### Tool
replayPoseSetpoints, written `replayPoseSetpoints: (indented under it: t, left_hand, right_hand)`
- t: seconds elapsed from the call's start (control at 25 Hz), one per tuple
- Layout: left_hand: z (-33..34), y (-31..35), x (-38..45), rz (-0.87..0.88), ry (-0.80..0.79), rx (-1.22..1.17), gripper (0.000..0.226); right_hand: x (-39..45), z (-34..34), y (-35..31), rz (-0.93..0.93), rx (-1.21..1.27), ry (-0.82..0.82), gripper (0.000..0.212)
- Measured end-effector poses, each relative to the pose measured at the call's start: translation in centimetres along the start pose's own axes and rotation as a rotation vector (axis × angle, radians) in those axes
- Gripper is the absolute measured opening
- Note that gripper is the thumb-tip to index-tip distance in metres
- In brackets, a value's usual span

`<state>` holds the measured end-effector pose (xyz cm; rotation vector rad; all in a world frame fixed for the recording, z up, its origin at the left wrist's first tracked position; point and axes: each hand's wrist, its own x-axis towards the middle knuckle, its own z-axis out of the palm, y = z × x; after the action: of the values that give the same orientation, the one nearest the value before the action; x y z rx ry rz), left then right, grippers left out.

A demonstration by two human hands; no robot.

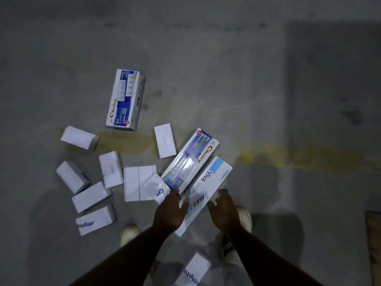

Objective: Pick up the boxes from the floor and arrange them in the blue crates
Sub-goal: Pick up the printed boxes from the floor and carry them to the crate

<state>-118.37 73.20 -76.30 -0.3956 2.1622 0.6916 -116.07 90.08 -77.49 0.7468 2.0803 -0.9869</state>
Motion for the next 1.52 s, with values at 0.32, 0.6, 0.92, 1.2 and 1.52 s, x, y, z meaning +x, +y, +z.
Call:
replayPoseSetpoints:
  t: [0.32, 0.6, 0.92, 1.2, 1.52]
  left_hand:
    - [11.6, -8.2, 15.8, -0.091, -0.092, -0.05, 0.055]
    - [12.1, -7.5, 15.4, -0.112, -0.003, -0.161, 0.073]
    - [12.5, -7.9, 13.7, 0.014, -0.148, -0.466, 0.035]
    - [10.7, -6.4, 9.8, 0.07, -0.203, -0.628, 0.063]
    - [0.0, -7.9, 16.2, 0.022, -0.127, -0.878, 0.041]
  right_hand:
    - [16.7, 13.3, 9.3, 0.343, 0.327, 0.157, 0.06]
    - [17.2, 15.7, 8.3, 0.415, 0.595, 0.227, 0.067]
    - [14.1, 12.0, 8.3, 0.451, 0.622, 0.358, 0.079]
    - [11.1, 10.6, 6.8, 0.284, 0.878, 0.216, 0.046]
    - [15.9, 11.9, 0.1, 0.14, 0.668, 0.174, 0.025]
